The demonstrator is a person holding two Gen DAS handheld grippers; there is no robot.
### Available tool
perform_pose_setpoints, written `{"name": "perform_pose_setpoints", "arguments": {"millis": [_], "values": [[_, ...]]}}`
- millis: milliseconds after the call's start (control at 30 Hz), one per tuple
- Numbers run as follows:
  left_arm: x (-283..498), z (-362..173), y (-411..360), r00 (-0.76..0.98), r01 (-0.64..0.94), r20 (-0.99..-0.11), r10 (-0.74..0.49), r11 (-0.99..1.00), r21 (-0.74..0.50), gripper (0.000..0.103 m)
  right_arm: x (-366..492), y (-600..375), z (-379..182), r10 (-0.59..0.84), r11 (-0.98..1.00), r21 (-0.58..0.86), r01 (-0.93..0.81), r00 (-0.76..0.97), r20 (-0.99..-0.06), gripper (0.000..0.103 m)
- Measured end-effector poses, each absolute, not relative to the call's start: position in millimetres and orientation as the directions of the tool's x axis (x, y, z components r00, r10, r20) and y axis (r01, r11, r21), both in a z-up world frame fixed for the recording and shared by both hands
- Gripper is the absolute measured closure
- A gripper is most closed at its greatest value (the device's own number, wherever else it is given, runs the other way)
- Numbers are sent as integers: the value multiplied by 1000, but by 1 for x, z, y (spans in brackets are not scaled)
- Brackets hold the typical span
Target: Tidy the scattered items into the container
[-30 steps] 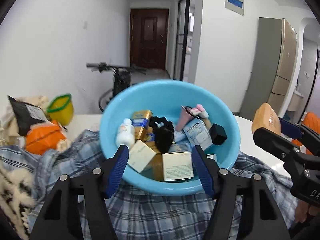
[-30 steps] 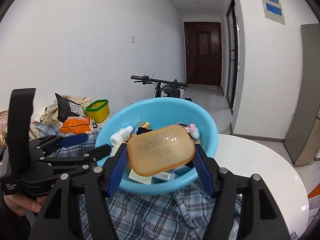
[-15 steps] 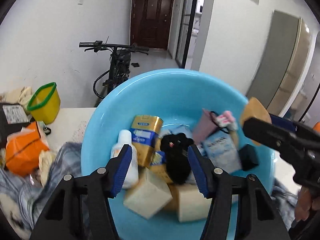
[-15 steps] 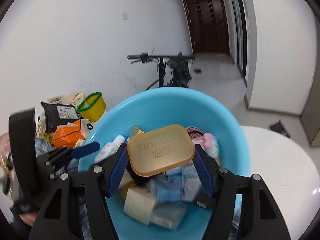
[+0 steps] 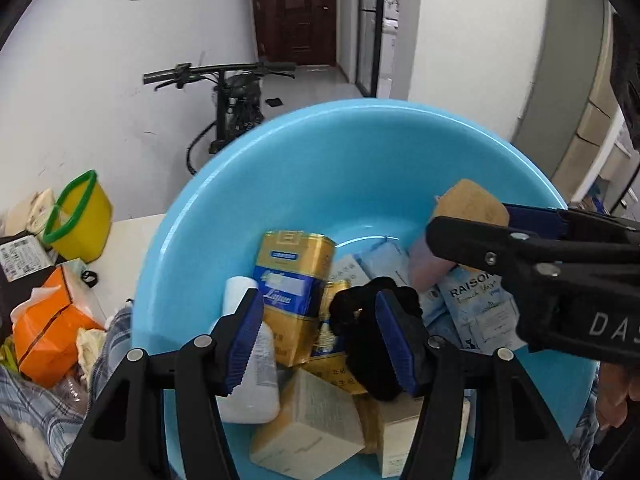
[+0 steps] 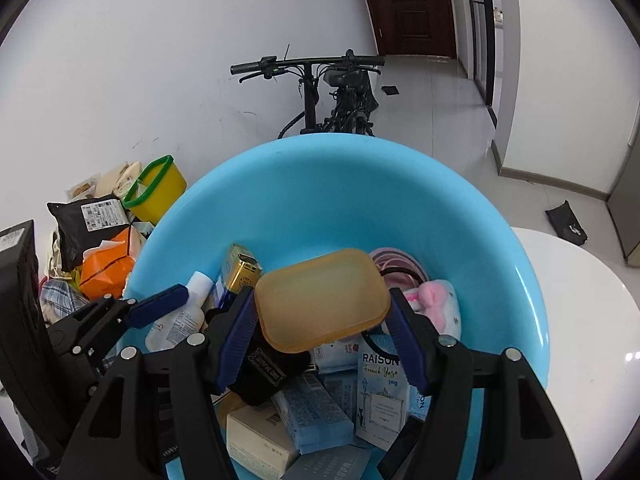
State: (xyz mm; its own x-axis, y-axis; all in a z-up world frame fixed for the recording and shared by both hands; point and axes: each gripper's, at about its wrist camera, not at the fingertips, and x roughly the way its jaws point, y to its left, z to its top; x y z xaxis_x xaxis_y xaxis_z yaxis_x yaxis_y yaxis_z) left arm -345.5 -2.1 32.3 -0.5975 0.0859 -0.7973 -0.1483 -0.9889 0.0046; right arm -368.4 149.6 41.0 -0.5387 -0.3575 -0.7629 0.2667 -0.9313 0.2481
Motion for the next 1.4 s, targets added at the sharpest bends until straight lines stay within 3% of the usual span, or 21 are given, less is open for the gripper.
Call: {"name": "perform_pose_setpoints", "arguments": {"millis": [33, 67, 100, 133, 167, 833, 1100, 1233, 1400], "values": [[-347, 31, -1, -586, -156, -805, 93, -988, 0, 34, -369, 151, 42, -355, -933, 250, 260, -541, -762, 36], [-348, 30, 0, -580, -158, -809, 94, -987, -1, 16, -370, 153, 42, -356, -932, 254, 257, -541, -762, 31], [-347, 29, 1, -584, -158, -807, 90, -987, 4, 12, -370, 153, 43, -360, -931, 260, 255, -538, -762, 16], [-344, 30, 2, -598, -162, -797, 88, -987, 12, 11, -370, 155, 44, -363, -931, 267, 249, -541, -759, 8], [-342, 32, 3, -608, -170, -789, 88, -985, 20, 11, -368, 157, 45, -361, -932, 271, 240, -553, -751, 7], [-296, 53, -10, -683, -145, -723, 103, -989, -4, 11, -327, 159, 63, -325, -944, 218, 246, -594, -736, 7], [-253, 67, -15, -719, -152, -678, 153, -986, -62, 11, -277, 158, 89, -317, -947, 179, 267, -689, -652, 7], [-233, 73, -18, -729, -150, -665, 165, -985, -80, 11, -250, 155, 100, -307, -947, 126, 294, -727, -614, 2], [-201, 87, -23, -769, -146, -617, 168, -985, -88, 11, -224, 155, 99, -304, -943, 84, 321, -734, -608, 1]]}}
